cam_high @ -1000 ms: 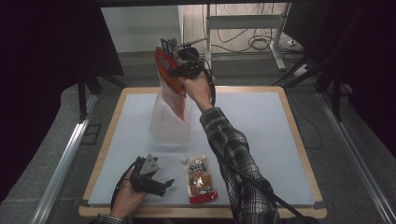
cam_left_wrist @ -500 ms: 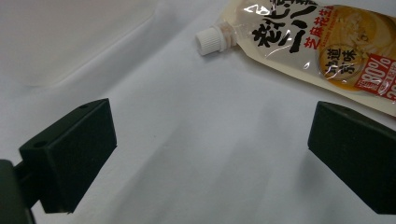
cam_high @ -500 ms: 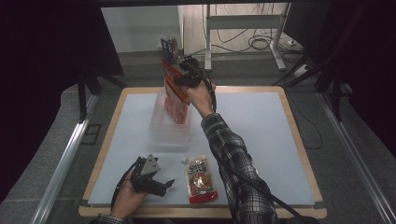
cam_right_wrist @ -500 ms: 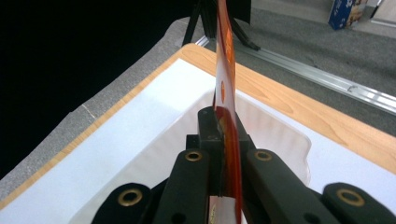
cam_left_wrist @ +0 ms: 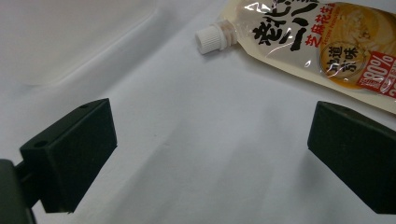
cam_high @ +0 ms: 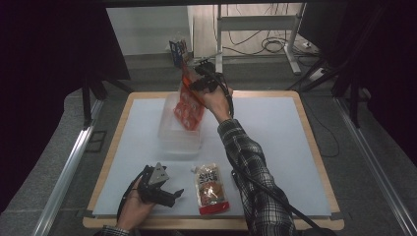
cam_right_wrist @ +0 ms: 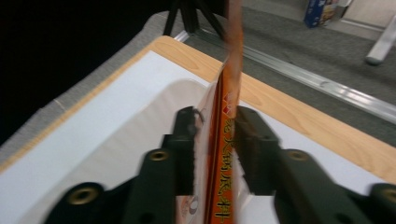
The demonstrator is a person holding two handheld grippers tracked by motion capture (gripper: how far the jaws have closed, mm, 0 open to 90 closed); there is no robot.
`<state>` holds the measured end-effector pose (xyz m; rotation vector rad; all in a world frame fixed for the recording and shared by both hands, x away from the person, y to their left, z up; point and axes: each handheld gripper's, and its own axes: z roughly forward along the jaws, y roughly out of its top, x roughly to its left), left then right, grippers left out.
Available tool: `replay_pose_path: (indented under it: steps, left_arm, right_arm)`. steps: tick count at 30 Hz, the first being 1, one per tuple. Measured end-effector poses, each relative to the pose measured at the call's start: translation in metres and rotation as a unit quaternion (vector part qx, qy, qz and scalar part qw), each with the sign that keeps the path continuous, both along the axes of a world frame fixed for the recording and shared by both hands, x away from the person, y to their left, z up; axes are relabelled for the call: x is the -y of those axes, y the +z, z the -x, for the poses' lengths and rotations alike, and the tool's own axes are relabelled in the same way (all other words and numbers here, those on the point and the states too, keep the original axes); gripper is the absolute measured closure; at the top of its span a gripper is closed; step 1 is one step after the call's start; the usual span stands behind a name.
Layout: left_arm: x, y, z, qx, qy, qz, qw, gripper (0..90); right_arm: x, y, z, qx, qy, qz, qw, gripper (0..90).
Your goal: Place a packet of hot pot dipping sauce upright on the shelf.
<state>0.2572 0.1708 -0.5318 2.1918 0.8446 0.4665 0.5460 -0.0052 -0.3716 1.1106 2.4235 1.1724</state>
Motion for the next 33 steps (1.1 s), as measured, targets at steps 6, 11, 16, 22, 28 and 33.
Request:
replay_pose_path:
  steps: [6, 11, 16, 22, 28, 33]
  left_arm:
    - [0.000, 0.000, 0.000, 0.001, 0.000, -0.003, 1.0000, 1.3]
    - [0.000, 0.000, 0.000, 0.001, 0.000, -0.004, 1.0000, 1.3]
    - [0.001, -0.001, 0.000, 0.002, 0.000, -0.006, 1.0000, 1.2]
    - [0.001, -0.001, 0.000, 0.004, -0.002, -0.009, 0.9999, 1.2]
    - [0.001, -0.002, 0.000, 0.006, -0.002, -0.009, 0.9999, 1.2]
    - [0.001, -0.001, 0.000, 0.008, -0.002, -0.009, 0.9999, 1.2]
  right_arm:
    - [0.008, -0.001, -0.001, 0.010, -0.005, -0.001, 0.9999, 38.6]
    - [0.013, 0.002, 0.002, 0.033, 0.004, 0.011, 0.9994, 20.8]
    - [0.021, 0.007, 0.007, 0.040, 0.028, 0.009, 0.9988, 10.2]
    - [0.029, 0.010, 0.014, 0.054, 0.035, 0.025, 0.9976, 3.9]
    - [0.036, 0.011, 0.022, 0.073, 0.039, 0.049, 0.9953, 0.0]
    - [0.042, 0.012, 0.028, 0.086, 0.047, 0.064, 0.9932, 0.0]
